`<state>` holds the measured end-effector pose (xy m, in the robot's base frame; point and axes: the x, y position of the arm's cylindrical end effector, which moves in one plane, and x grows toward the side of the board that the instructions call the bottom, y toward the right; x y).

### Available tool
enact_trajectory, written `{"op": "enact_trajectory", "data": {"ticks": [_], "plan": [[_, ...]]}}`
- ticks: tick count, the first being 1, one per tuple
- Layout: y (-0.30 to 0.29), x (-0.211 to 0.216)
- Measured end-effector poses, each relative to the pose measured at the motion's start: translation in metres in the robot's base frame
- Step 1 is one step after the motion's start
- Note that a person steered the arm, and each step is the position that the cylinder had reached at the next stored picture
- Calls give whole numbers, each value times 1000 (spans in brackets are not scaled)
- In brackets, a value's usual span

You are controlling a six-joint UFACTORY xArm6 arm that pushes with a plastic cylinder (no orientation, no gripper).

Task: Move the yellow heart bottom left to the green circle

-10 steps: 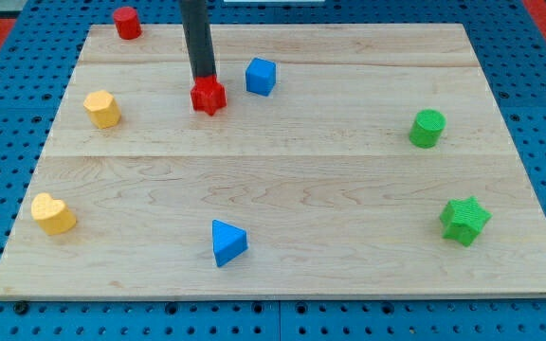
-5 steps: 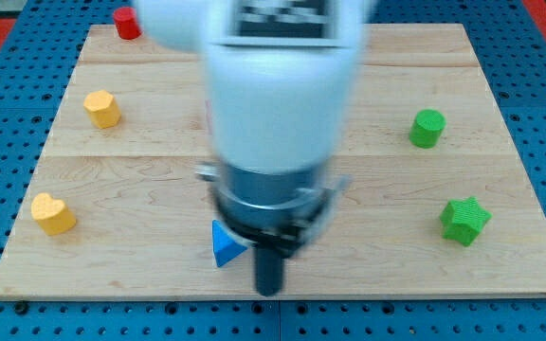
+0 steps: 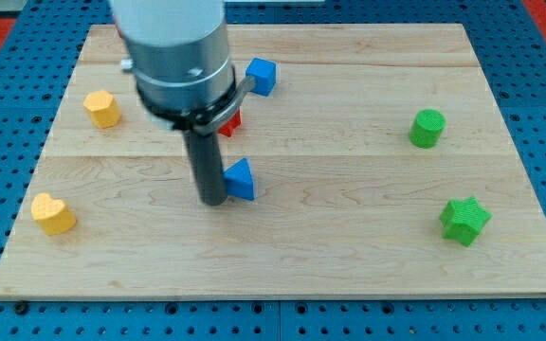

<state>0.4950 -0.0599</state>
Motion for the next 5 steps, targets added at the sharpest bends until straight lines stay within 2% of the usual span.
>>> {"op": "enact_trajectory", "data": {"ticks": [2, 4, 5], "plan": [[80, -19], [93, -127], [93, -156]]}}
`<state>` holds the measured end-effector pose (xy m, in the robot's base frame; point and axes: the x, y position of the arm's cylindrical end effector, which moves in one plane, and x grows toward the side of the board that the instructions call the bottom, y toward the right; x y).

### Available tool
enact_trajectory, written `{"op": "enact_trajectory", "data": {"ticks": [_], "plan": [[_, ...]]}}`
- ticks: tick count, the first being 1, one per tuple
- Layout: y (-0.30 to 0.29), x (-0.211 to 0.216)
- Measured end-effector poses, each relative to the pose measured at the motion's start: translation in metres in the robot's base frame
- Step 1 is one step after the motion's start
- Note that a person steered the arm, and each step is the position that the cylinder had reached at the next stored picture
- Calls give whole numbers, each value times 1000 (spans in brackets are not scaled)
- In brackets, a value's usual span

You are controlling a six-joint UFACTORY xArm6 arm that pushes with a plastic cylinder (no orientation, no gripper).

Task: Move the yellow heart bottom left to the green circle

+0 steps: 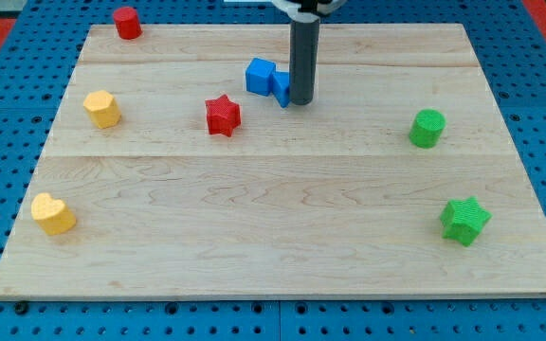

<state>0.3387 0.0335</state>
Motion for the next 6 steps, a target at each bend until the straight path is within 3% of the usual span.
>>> {"op": "enact_trajectory", "data": {"ticks": [4, 6], "plan": [[-57, -123], [-54, -39]]}}
